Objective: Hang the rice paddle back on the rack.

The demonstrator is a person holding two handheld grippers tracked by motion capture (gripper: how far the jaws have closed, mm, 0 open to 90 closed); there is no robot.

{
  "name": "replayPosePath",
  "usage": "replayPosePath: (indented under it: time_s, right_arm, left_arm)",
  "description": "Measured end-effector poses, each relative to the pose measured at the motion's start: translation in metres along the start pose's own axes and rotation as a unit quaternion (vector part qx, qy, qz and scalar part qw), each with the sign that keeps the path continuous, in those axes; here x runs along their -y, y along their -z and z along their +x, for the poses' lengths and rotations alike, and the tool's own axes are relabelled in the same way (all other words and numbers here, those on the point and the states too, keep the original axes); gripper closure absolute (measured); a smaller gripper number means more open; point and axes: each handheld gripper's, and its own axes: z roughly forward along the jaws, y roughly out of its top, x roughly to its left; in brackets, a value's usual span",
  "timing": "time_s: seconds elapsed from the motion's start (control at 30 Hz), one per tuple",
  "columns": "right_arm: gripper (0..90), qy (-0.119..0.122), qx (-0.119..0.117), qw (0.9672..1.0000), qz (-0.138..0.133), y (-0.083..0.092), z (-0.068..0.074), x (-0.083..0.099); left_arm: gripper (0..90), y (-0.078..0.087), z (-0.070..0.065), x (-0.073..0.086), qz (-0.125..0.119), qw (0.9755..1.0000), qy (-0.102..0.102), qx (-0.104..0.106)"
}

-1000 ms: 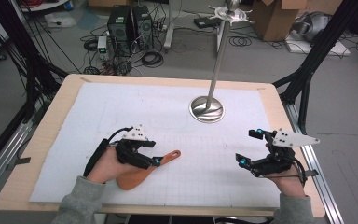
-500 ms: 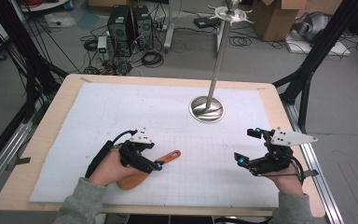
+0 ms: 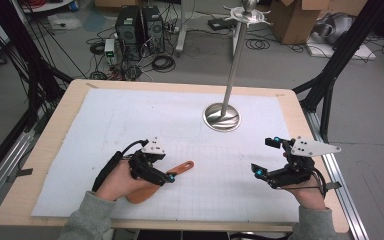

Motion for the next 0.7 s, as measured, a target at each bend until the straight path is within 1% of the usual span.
replayPosePath:
  time_s: [0.03,0.07,0.17,0.2,0.23,0.37,0.4,0.47,0.53,0.6,0.7]
  right_arm:
    - [1.1,0.000,0.000,1.0000,0.000,0.000,0.000,0.000]
    - [1.1,0.000,0.000,1.0000,-0.001,0.000,0.000,0.000]
    - [1.1,-0.002,0.000,1.0000,0.000,0.001,0.000,0.000]
    - [1.1,-0.002,0.000,1.0000,0.000,0.001,0.000,0.000]
    - [1.1,0.001,0.000,1.0000,0.000,0.001,0.000,0.001]
    - [1.1,-0.001,0.000,1.0000,0.001,0.001,0.000,0.001]
    - [1.1,-0.001,0.000,1.0000,0.001,0.001,0.000,0.001]
    - [1.1,0.000,-0.001,1.0000,0.002,0.001,0.000,0.001]
    - [1.1,-0.001,-0.002,1.0000,0.003,0.001,0.001,0.001]
    - [1.1,-0.001,-0.001,1.0000,0.003,0.001,0.000,0.001]
    - [1.1,-0.003,-0.001,1.0000,0.003,0.001,0.001,0.001]
  left_arm:
    - [19.3,-0.001,0.000,0.000,0.007,1.0000,-0.004,-0.002]
    - [19.4,-0.002,0.000,0.001,0.008,1.0000,0.000,-0.003]
    - [19.6,-0.004,0.000,0.001,0.014,0.9999,0.002,-0.004]
    - [19.6,-0.004,0.000,0.001,0.014,0.9999,0.000,-0.004]
    - [19.8,-0.006,0.000,0.001,0.018,0.9998,-0.008,-0.006]
    - [20.3,-0.008,-0.001,0.002,0.022,0.9997,-0.008,-0.004]
    - [20.4,-0.009,-0.001,0.003,0.025,0.9997,-0.005,-0.005]
    - [20.7,-0.011,-0.001,0.003,0.029,0.9995,-0.007,-0.006]
    - [21.1,-0.013,-0.002,0.003,0.031,0.9995,-0.006,-0.007]
    - [21.6,-0.015,-0.002,0.003,0.035,0.9993,-0.009,-0.009]
    - [22.8,-0.017,-0.003,0.004,0.039,0.9992,-0.011,-0.007]
